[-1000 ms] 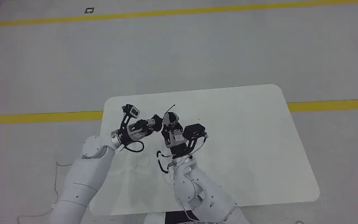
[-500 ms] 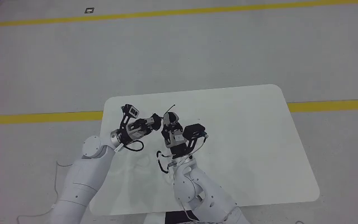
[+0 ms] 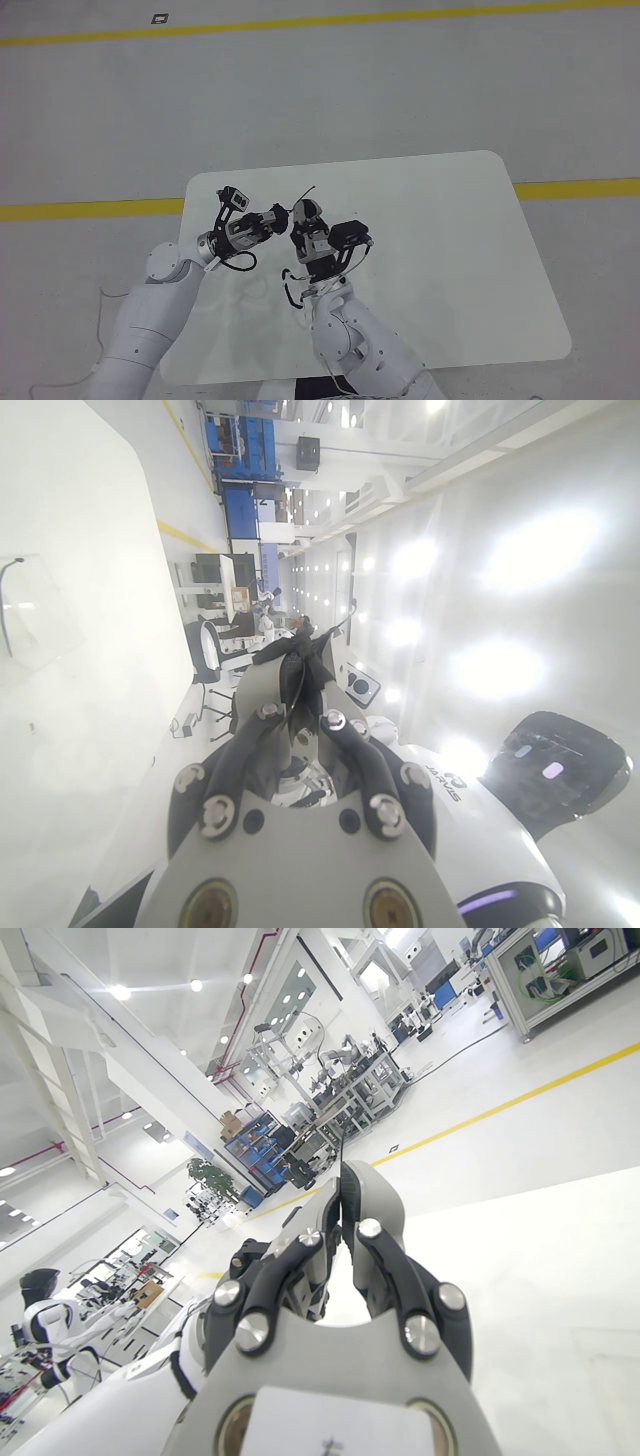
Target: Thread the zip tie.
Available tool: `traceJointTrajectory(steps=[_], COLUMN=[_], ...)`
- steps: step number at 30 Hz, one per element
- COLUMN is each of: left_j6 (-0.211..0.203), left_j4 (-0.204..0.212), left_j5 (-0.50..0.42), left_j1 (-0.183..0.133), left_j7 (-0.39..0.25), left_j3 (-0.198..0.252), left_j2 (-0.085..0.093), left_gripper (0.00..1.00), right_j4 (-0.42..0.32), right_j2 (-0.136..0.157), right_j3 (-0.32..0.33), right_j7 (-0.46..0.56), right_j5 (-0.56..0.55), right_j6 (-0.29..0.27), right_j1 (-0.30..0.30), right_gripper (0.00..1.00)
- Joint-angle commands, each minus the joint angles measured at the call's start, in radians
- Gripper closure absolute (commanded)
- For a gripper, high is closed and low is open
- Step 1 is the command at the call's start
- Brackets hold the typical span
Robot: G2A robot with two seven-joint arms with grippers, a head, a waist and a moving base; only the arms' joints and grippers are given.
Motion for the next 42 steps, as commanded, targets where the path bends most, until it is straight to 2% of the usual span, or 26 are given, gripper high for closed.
traceJointTrajectory(steps=[1,21,30,42], left_j6=[0.000,0.000,0.000,0.000], left_j4=[0.000,0.000,0.000,0.000], left_j5=[0.000,0.000,0.000,0.000], left_j1=[0.000,0.000,0.000,0.000], left_j7=[0.000,0.000,0.000,0.000], left_j3=[0.000,0.000,0.000,0.000], left_j2=[0.000,0.000,0.000,0.000], left_gripper=[1.00,1.00,1.00,1.00], right_j4=[-0.003,0.002,0.007,0.016], right_j2=[0.000,-0.003,-0.005,-0.007], right_j3=[0.001,0.004,0.007,0.007], right_j7=[-0.002,0.025,0.023,0.031], right_j5=[-0.009,-0.029,0.001,0.003], right_j6=[0.005,0.013,-0.010,-0.011], right_j1=[-0.003,-0.005,-0.003,-0.001], right_gripper=[1.00,1.00,1.00,1.00])
